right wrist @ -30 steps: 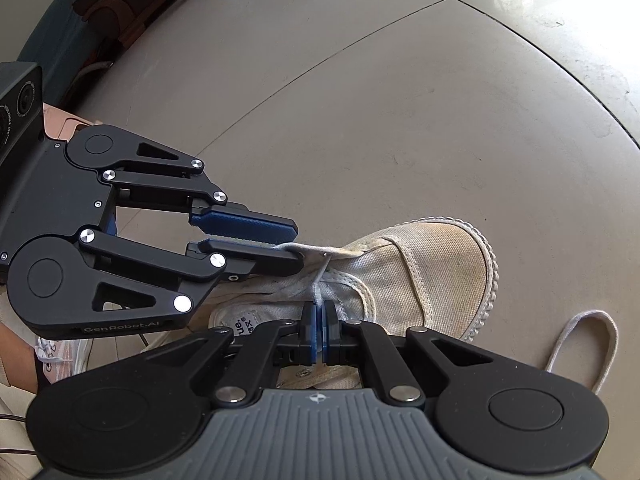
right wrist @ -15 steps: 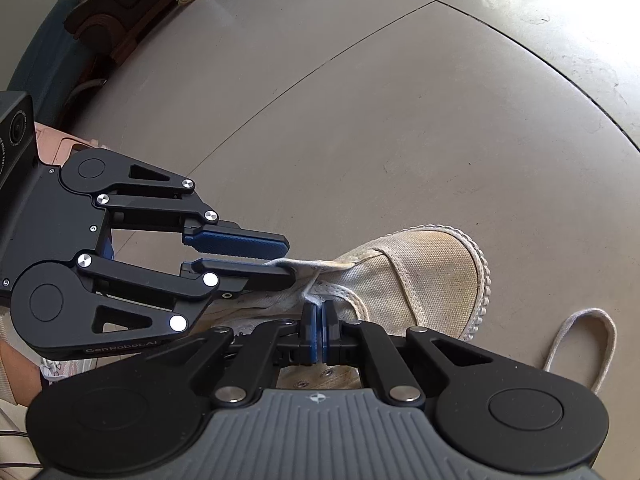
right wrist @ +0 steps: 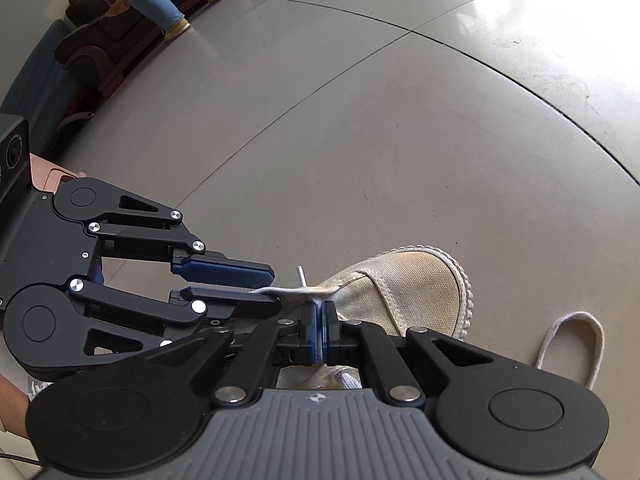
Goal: Lace up shoes with both hands
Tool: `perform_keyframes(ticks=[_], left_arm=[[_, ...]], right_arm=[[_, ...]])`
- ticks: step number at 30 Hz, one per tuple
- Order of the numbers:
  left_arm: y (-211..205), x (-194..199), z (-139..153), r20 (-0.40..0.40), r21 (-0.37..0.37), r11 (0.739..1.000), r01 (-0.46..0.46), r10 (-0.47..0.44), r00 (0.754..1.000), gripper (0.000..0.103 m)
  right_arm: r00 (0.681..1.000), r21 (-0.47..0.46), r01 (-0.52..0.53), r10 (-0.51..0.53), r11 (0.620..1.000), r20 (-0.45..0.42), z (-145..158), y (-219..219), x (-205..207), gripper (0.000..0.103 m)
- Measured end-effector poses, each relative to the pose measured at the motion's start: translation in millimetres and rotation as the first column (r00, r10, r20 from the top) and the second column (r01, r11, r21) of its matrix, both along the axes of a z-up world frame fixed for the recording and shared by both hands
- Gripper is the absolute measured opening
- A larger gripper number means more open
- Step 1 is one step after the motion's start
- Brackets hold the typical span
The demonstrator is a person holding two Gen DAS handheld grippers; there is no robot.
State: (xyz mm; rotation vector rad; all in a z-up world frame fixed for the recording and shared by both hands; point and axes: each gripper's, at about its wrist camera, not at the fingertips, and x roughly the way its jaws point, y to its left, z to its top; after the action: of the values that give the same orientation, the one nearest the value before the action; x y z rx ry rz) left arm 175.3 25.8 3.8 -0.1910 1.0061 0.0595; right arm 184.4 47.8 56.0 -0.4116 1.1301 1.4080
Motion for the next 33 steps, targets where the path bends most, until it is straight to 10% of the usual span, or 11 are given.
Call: perform_keyframes(ticks=[15, 33], left_arm=[[20.9, 12.1, -12.6, -0.011, -0.120, 0.989, -0.082, 0.081, 0.997, 0.010], [26.5, 12.4, -19.6, 0.030, -0.251, 0.963, -0.096, 0.107, 0.994, 0.008]], right_arm=[[0.955, 0.222, -0.013, -0.054, 0.975, 0.291, -23.2, -35.3, -58.3, 0.003], [0.974, 0.313, 0.053, -0.119, 0.948, 0.195, -37.3, -50.3, -40.9, 0.005]])
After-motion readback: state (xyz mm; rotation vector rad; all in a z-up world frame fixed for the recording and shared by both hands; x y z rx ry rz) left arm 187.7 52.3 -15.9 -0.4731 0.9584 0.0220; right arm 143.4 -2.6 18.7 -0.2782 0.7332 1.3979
